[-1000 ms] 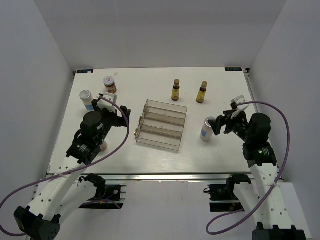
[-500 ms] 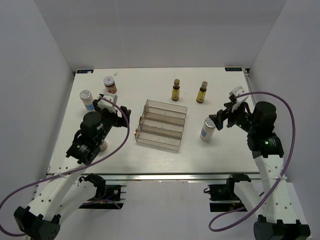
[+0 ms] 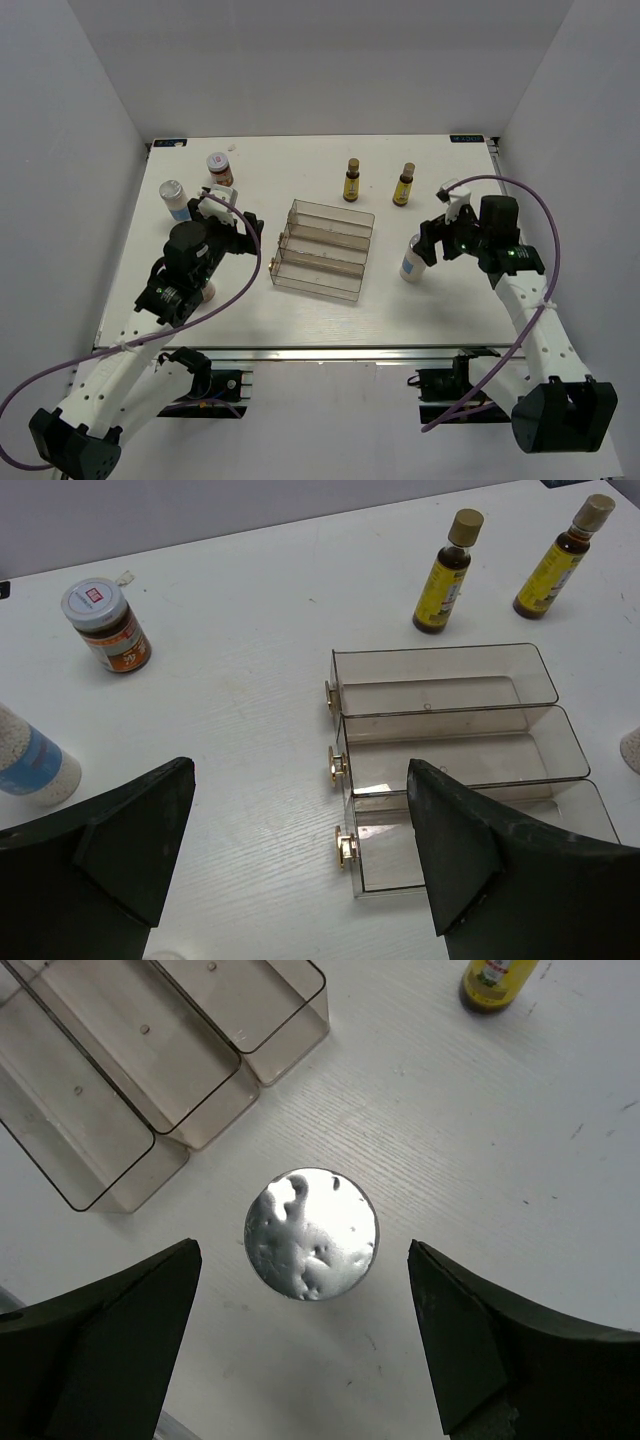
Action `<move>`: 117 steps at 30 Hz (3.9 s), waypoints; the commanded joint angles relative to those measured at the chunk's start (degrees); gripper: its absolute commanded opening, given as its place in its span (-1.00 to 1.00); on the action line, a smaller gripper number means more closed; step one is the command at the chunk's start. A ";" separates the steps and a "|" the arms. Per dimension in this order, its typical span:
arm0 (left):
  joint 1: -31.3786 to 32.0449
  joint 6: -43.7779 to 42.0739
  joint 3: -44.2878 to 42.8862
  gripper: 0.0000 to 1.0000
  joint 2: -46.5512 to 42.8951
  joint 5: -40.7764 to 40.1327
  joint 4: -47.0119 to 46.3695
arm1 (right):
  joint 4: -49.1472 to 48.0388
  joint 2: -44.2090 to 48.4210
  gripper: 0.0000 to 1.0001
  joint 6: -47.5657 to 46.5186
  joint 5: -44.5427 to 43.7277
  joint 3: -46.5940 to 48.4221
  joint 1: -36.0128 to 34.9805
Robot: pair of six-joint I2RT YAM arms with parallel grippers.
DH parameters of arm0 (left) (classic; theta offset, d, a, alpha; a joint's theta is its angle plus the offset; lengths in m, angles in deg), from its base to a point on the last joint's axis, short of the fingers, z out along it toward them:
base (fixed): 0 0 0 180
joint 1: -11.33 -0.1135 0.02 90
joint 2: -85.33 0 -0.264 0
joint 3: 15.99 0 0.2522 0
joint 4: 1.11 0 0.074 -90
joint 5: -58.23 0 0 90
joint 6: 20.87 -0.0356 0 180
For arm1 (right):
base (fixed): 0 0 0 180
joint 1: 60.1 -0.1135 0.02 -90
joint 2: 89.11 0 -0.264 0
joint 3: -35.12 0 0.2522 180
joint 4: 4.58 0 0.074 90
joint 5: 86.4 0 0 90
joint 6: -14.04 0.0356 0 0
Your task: Organize the condiment bottles
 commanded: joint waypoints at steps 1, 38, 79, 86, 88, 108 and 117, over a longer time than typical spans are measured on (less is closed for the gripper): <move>0.00 -0.15 -0.33 0.93 0.09 0.76 0.39 | -0.46 -2.13 0.79 -1.37 -0.41 -0.48 -1.85; 0.00 -0.33 -0.41 0.94 -0.09 0.49 0.48 | -10.40 -4.34 -0.38 -2.60 -6.39 -5.06 -6.69; 0.00 -0.68 -0.41 0.94 0.79 0.41 0.66 | -13.29 -36.76 -1.00 5.83 -9.11 33.10 -21.28; 0.00 -0.68 -0.41 0.94 0.88 0.41 0.75 | -12.33 -40.80 -1.00 4.52 -10.78 33.36 -21.28; 0.00 -0.68 -0.41 0.94 0.88 0.41 0.66 | -11.98 -41.07 -0.97 4.34 -10.78 32.92 -21.28; 0.00 2.65 -0.76 0.95 3.59 -10.03 2.23 | -12.22 -28.17 0.78 4.42 -11.74 31.26 -21.37; -6.13 11.43 -6.12 -0.78 13.78 -22.36 8.92 | -20.07 -2.33 -1.00 10.84 -2.45 9.30 -18.12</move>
